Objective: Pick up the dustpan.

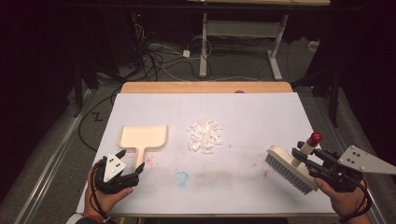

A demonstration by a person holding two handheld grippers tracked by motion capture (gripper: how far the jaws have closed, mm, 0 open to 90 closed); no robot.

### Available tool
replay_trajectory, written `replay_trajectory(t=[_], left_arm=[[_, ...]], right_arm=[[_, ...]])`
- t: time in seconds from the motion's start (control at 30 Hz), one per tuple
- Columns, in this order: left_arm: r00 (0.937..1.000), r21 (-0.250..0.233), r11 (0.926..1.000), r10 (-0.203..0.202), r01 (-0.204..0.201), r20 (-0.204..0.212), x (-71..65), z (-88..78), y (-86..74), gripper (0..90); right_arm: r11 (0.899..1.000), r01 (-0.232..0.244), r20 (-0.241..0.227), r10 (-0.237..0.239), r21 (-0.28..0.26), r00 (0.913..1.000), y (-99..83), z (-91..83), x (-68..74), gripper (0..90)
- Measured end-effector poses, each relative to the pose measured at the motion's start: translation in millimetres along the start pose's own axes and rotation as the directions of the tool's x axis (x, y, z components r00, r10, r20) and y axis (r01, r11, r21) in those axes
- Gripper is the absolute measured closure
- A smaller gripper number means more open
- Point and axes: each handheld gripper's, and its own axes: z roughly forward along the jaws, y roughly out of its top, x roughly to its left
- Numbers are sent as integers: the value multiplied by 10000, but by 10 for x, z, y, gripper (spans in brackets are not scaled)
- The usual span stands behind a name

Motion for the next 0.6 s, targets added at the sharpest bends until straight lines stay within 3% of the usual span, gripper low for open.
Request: replay_trajectory(t=[0.2, 0.33, 0.4, 0.47, 0.53, 0.6], left_arm=[[9995, 561, 9983, -190, 176, 238, -47, 20, -12, 213], [9977, 1369, 9895, -535, 472, 423, -76, 81, -26, 210], [9969, 1490, 9870, -671, 603, 409, -79, 99, -26, 209], [9945, 1885, 9779, -989, 905, 354, -83, 146, -30, 209], [9913, 2485, 9625, -1237, 1089, 447, -73, 228, -41, 210], [9897, 2760, 9527, -1404, 1276, 272, -56, 316, -44, 210]], right_arm=[[10000, -80, 138, 80, 46, 9999, -15, 6, -11, 694], [9998, -181, 366, 183, -39, 9992, -10, 1, -14, 694], [9998, -185, 381, 186, -31, 9991, -8, -2, -16, 694], [9997, -229, 470, 233, -90, 9986, -1, -9, -15, 694], [9996, -270, 497, 273, -70, 9984, 2, 6, -11, 694], [9998, -191, 559, 195, -81, 9982, -9, 25, -7, 694]])
